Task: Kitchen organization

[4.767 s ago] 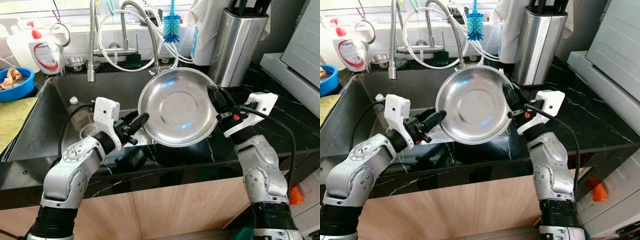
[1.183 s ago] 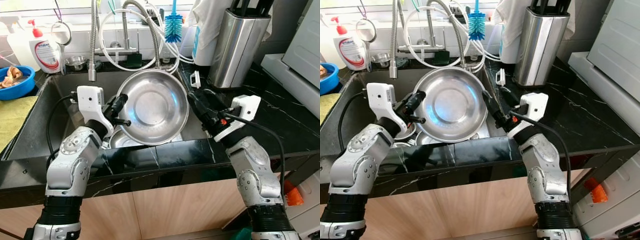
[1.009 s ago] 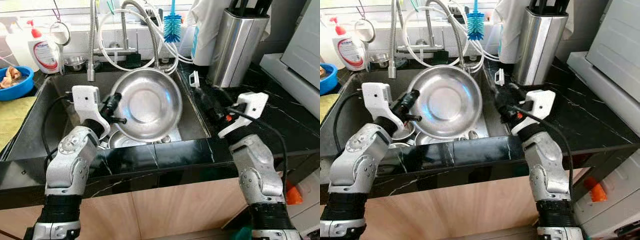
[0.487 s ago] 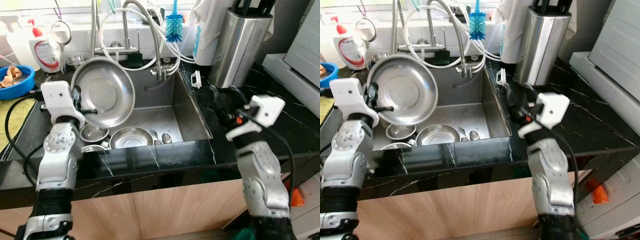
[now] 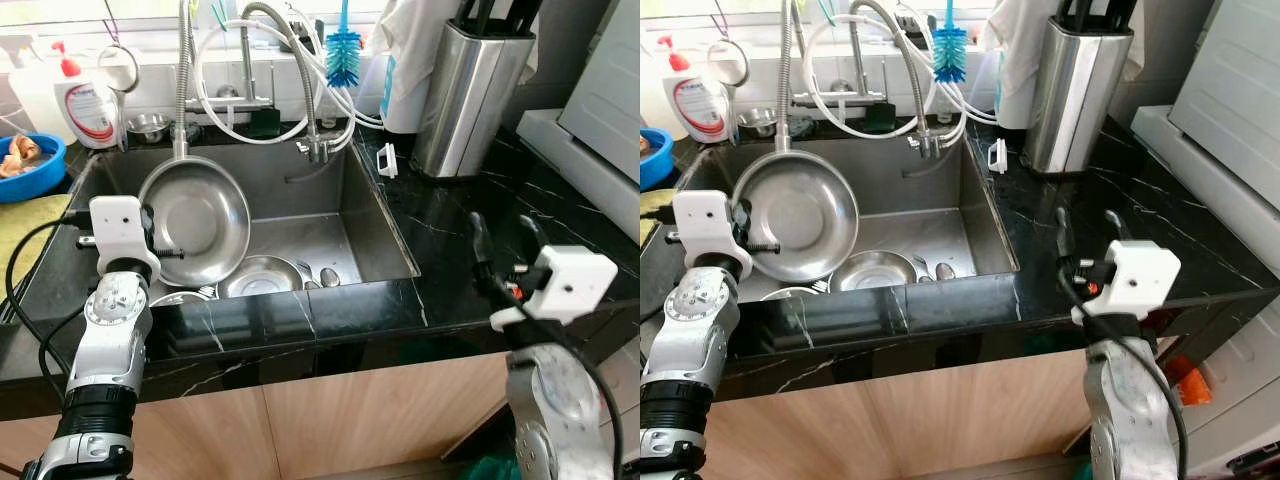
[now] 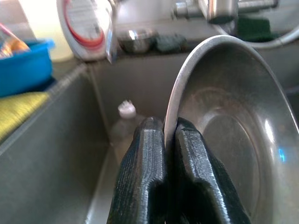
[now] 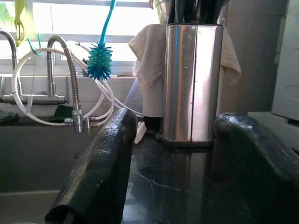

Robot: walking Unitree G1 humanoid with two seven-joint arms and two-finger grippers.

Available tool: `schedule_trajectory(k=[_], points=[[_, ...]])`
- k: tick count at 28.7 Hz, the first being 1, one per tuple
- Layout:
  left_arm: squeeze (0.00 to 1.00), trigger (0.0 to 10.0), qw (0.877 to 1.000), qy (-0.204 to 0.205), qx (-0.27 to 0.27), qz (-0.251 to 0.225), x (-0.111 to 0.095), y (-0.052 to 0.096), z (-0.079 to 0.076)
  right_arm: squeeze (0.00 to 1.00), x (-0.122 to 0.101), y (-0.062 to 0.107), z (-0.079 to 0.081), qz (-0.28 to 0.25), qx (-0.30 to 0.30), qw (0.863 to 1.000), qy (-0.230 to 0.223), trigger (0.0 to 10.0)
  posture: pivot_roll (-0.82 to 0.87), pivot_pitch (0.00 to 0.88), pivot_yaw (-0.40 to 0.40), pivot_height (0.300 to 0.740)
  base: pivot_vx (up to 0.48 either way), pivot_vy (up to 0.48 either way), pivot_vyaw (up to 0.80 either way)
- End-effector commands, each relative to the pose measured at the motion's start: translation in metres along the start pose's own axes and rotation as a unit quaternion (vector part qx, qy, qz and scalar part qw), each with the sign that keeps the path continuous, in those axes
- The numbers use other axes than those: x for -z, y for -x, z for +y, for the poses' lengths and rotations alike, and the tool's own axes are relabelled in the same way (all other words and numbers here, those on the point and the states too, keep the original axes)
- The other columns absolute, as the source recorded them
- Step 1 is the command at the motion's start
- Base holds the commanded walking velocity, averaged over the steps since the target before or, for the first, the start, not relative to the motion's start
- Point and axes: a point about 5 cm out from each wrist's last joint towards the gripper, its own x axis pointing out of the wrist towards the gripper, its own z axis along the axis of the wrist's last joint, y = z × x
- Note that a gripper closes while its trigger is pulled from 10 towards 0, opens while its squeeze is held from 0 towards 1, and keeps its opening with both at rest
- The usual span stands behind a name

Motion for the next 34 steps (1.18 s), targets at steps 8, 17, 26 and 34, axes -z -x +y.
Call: schedule_trajectory(k=[8,17,26,34], points=[[0.00,10.0,0.998,0.022,0.047,-0.028,-0.005,-0.004,-0.002,0.00,0.003,0.016,0.002,0.004,0.018,1.000,0.011,10.0,0.05,0.000,-0.018,0.740,0.000,0.000,0.00],[0.28,10.0,0.998,0.019,0.066,-0.005,0.006,-0.003,-0.009,0.00,0.010,0.022,0.004,0.022,0.030,0.999,0.002,10.0,0.05,0.000,-0.012,0.740,0.000,0.000,0.00],[1.00,10.0,0.997,0.023,0.078,-0.009,0.004,-0.004,-0.011,0.00,0.012,0.020,0.008,0.027,0.027,0.999,-0.001,10.0,0.05,0.000,-0.011,0.740,0.000,0.000,0.00],[1.00,10.0,0.994,0.026,0.107,-0.002,0.002,-0.004,-0.014,0.00,0.013,0.017,0.009,0.031,0.022,0.999,-0.003,10.0,0.06,0.001,-0.011,0.740,0.000,0.000,0.00]])
